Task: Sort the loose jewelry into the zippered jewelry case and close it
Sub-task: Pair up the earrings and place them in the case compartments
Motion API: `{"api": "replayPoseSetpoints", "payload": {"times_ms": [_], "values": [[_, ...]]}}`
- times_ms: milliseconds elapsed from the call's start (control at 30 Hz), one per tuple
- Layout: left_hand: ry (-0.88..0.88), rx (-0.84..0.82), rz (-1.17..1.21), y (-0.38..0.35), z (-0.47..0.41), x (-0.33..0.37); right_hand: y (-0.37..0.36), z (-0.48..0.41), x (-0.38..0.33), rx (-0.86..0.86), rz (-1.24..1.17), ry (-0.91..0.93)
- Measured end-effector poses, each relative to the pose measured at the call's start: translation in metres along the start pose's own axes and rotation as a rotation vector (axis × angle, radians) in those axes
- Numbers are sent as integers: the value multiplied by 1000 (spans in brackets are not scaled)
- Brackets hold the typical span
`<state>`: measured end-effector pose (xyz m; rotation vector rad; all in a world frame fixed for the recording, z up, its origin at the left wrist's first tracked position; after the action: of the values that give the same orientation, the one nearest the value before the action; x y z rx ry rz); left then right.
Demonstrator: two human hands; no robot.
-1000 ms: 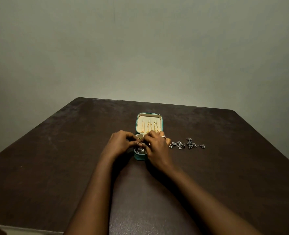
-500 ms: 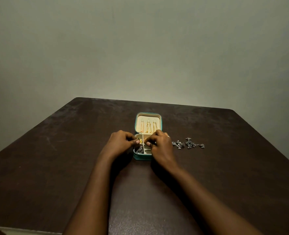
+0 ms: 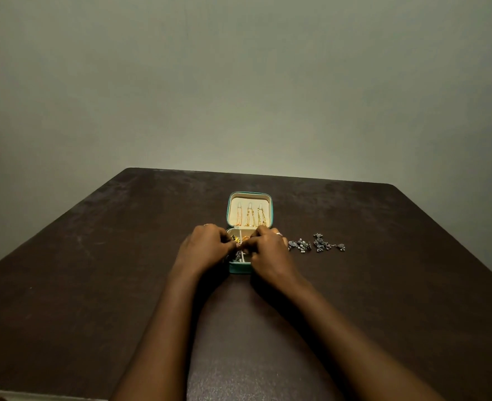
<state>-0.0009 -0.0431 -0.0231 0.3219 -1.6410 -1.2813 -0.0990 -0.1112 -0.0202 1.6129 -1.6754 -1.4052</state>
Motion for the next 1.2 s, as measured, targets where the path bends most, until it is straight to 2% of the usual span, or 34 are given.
{"api": "replayPoseSetpoints", "payload": {"times_ms": [167,333,500,633,800,900,1033,1200], "values": [[19,88,-126,4,6,8,-3,-1,-3,-46,-17,62],[59,77,-17,9,4,1,13,-4,14,44,-58,-7],[6,88,-100,6,3,14,39,0,64,99,-33,-183],[60,128,-262,9,-1,18,67,19,113,204,-34,-376],[-9,159,-250,10,6,38,96,53,171,357,-124,-606],[-105,151,-204,1,12,68,96,70,191,373,-191,-689],[-213,123,-226,-22,20,111,91,73,194,339,-272,-679],[-235,88,-279,-46,13,129,85,60,179,219,-271,-543]]}}
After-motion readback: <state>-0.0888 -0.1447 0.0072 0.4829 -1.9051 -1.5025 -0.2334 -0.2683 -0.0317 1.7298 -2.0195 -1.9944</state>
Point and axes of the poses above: each hand's wrist, its own z-axis away from the middle knuckle, its own y-axis out of the back of the hand, x = y × z, the point moved 10 cm from there along -z, towards the middle knuckle, and after that the axes turned 15 degrees about y, right-handed, at the moved point
